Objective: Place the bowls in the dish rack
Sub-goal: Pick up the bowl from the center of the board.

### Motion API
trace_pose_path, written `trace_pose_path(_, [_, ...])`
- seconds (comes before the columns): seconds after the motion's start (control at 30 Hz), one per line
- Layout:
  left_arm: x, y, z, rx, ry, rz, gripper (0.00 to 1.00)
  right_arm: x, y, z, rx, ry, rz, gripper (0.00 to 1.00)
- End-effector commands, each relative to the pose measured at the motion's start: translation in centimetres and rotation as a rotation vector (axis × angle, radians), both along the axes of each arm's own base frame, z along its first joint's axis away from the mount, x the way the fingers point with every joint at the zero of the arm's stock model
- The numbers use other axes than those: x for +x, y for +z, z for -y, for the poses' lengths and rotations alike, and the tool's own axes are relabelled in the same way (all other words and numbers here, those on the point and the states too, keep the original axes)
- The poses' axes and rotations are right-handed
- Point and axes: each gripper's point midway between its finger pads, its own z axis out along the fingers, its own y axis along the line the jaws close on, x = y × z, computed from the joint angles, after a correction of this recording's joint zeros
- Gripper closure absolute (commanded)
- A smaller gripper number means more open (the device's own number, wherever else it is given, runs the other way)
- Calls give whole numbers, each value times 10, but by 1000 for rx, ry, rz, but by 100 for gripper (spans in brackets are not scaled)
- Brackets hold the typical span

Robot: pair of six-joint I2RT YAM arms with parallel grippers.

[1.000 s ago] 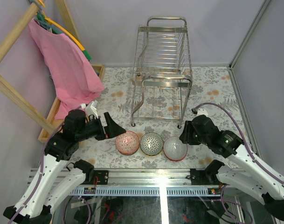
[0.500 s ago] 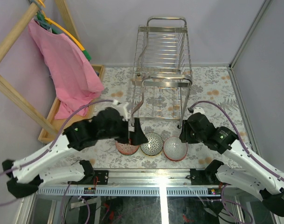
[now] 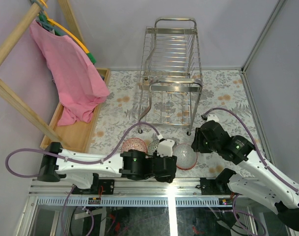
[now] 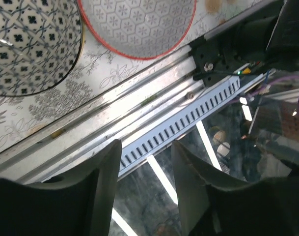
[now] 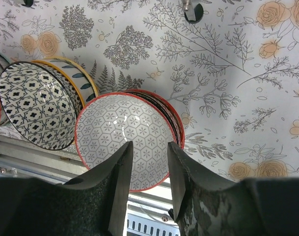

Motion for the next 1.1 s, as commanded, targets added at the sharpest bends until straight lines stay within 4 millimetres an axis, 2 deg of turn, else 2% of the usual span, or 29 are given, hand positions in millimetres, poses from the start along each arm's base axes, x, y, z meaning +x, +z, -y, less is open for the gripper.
trace_pose_path(0.0, [15, 24, 41, -171, 92, 29, 58, 2, 15, -5, 33, -9, 17, 59])
trace_pose_path(0.07, [20, 20, 46, -182, 113, 22, 62, 2, 15, -7, 34, -7, 9, 60])
trace_pose_path(0.3, [33, -1, 55, -229, 152, -34, 64, -2, 14, -6, 43, -15, -9, 60])
trace_pose_path(0.33, [33, -2, 56, -230, 152, -39, 62, -3, 16, -4, 45, -17, -6, 60])
trace_pose_path(0.4, [33, -5, 59, -223, 152, -43, 50, -5, 17, -1, 47, -21, 0, 59])
trace_pose_path(0.47, [33, -9, 59, -212, 151, -43, 45, -7, 18, 1, 48, -23, 2, 59])
trace_pose_path(0.67, [34, -20, 61, -165, 147, -42, 45, -10, 18, -1, 56, -6, -4, 60])
trace_pose_path(0.9, [35, -38, 46, -86, 178, -46, 44, -7, 16, -6, 47, 22, -9, 61])
trace_pose_path(1.07, [46, -46, 38, -61, 211, -27, 44, -5, 15, -10, 40, 40, -16, 61])
